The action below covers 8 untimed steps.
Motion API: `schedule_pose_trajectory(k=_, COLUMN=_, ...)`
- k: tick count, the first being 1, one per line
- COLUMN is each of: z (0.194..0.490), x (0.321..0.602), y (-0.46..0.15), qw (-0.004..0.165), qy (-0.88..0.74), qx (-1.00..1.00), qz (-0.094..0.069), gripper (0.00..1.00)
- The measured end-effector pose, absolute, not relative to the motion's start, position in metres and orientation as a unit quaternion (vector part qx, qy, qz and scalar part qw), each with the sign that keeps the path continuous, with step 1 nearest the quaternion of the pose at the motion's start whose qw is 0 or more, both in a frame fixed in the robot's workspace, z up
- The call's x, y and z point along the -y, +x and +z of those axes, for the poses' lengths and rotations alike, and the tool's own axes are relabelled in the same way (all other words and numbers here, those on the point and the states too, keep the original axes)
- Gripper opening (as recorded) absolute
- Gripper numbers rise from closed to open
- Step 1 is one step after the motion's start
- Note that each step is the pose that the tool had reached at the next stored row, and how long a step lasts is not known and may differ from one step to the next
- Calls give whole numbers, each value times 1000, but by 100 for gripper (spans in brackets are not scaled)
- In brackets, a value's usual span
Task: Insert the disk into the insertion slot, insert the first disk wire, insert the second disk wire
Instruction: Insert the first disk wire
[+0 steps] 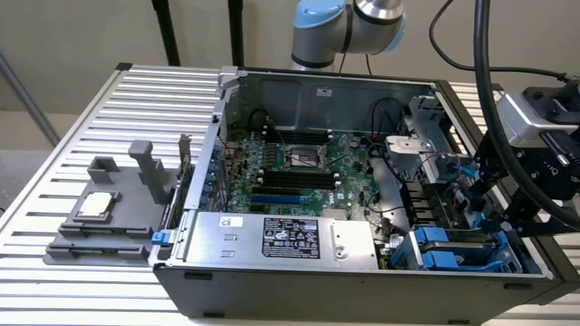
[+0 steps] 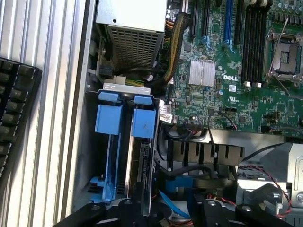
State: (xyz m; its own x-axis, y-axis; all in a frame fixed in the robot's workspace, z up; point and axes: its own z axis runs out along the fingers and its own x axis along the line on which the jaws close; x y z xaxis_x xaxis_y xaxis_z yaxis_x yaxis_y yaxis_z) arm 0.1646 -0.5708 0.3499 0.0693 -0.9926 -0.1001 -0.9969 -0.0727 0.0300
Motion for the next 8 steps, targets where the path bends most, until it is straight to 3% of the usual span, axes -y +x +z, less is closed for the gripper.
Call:
schedule_pose_trajectory(k=1, z=350, x=571, y=164, qw=23, qy=-731, qx=-680, qz=47, gripper=50)
schedule_pose_trajectory(k=2, z=350, x=571, y=164, qw=23, qy=-731, qx=-680, qz=47, gripper=56)
schedule_pose_trajectory(k=8, z=350, x=576, y=153, qw=23, qy=-733, qx=-678, qz=47, gripper=56)
